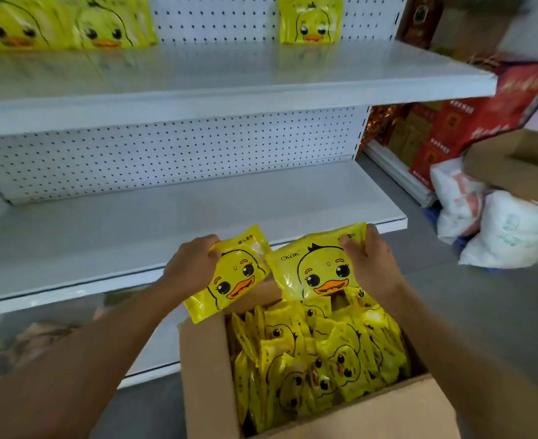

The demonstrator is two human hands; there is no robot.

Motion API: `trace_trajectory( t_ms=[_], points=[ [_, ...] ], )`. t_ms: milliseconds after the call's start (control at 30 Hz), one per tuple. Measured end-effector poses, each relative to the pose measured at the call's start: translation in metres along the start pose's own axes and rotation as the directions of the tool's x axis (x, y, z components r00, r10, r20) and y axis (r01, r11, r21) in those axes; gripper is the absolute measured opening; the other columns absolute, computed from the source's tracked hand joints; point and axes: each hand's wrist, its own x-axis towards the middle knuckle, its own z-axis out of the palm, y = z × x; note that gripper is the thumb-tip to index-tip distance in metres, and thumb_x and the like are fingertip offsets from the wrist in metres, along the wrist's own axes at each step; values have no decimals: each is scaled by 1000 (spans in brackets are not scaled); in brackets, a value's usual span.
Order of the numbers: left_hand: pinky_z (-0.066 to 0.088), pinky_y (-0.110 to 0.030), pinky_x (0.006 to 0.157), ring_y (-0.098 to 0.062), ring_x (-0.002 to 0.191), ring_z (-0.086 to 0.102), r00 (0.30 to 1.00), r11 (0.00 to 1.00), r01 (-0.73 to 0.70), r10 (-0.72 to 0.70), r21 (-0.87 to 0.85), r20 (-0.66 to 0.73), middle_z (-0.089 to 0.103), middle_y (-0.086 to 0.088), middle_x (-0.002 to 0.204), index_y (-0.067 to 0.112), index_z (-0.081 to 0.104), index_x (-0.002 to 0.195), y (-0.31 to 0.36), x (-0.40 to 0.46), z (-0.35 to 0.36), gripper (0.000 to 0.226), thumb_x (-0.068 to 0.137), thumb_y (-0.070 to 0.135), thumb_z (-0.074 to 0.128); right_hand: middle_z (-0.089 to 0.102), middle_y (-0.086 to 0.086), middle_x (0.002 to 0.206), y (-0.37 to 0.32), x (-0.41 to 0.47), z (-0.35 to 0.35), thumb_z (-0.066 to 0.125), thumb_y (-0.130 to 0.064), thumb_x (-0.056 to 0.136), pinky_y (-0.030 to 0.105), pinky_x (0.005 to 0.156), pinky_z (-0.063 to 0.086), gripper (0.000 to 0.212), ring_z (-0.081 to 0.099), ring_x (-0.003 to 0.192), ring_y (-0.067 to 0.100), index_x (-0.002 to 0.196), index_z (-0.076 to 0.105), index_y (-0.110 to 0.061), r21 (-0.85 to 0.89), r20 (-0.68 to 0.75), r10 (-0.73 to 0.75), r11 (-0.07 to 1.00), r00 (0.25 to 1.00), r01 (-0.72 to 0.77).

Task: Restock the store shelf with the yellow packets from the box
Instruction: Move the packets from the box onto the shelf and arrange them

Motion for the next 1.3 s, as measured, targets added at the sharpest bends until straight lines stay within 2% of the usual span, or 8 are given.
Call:
trace_trajectory(
  t_ms=[200, 400, 567, 700, 833, 1033, 1167, 1300],
  points=[
    [41, -34, 72, -30, 90, 53, 990, 999, -3, 8, 36, -144, 62, -9, 102, 19, 57, 104, -29, -19, -99, 18, 97, 22, 41, 50, 6, 71, -98, -10, 11, 49, -28, 95, 30, 57, 38, 24, 47, 69, 23, 91, 43, -5, 141, -53, -123, 982, 991, 129],
    [44, -33, 74, -26, 84, 52, 969, 997, -22, 38, 68, -245, 64, -9, 106, 20, 57, 101, -78, -39, -194, 16, 97, 23, 41, 60, 14, 91, -195, -30, 37, 48, -28, 95, 45, 76, 52, 23, 60, 85, 29, 97, 46, -6, 241, -108, -223, 940, 969, 243],
    [46, -38, 91, -30, 111, 54, 951, 996, -19, 44, 84, -306, 58, -10, 126, 20, 54, 125, -119, -50, -266, 30, 98, 25, 42, 57, 8, 85, -271, -38, 71, 50, -27, 94, 40, 78, 47, 22, 56, 83, 26, 94, 47, -5, 317, -175, -232, 907, 957, 278],
    [45, -37, 92, -29, 111, 54, 941, 994, -23, 56, 103, -334, 50, -8, 137, 21, 50, 130, -147, -55, -318, 33, 98, 26, 41, 47, 3, 77, -328, -35, 100, 48, -27, 95, 31, 65, 40, 21, 46, 72, 19, 89, 43, -8, 405, -207, -223, 867, 953, 291],
    [45, -33, 75, -32, 88, 58, 916, 997, -41, 65, 68, -396, 58, -9, 125, 21, 55, 125, -169, -51, -359, 30, 97, 22, 43, 41, 1, 70, -374, -18, 125, 49, -26, 94, 29, 55, 34, 24, 40, 64, 16, 77, 39, -12, 444, -236, -229, 839, 944, 315],
    [44, -35, 79, -33, 95, 57, 879, 997, -18, 49, 69, -474, 60, -11, 121, 16, 56, 122, -190, -26, -406, 28, 97, 22, 45, 48, 5, 75, -429, 34, 169, 48, -24, 93, 30, 61, 38, 19, 47, 74, 23, 92, 45, -5, 486, -219, -208, 824, 953, 292],
    [40, -28, 68, -19, 67, 48, 836, 998, -32, 56, 54, -545, 58, -7, 103, 15, 59, 116, -194, -5, -436, 24, 96, 19, 46, 56, 16, 85, -460, 85, 203, 49, -29, 91, 32, 65, 41, 33, 51, 76, 26, 99, 51, 2, 551, -176, -173, 798, 969, 243],
    [34, -24, 55, -15, 60, 49, 803, 1000, -6, 17, 21, -596, 56, -2, 82, 19, 62, 105, -199, 22, -470, 19, 95, 18, 46, 32, 6, 64, -492, 136, 242, 44, -24, 93, 28, 50, 24, 25, 29, 56, 21, 78, 35, -7, 533, -61, -134, 833, 989, 146]
  ],
)
